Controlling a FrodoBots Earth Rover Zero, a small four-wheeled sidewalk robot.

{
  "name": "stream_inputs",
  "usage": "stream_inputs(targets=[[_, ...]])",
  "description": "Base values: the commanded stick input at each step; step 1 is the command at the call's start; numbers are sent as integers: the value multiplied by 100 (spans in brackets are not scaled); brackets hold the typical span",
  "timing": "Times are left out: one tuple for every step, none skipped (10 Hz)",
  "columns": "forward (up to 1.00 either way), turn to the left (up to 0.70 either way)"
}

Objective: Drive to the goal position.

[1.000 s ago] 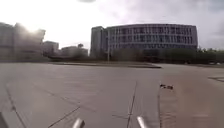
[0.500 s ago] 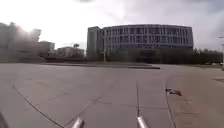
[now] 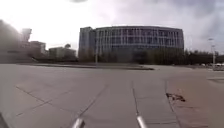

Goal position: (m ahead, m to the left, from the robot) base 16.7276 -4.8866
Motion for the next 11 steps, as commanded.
stream_inputs(targets=[[100,-27],[100,-27],[100,-27],[100,-27],[100,-27],[100,-27],[100,-27],[100,-27],[100,-27],[100,-27],[100,-27]])
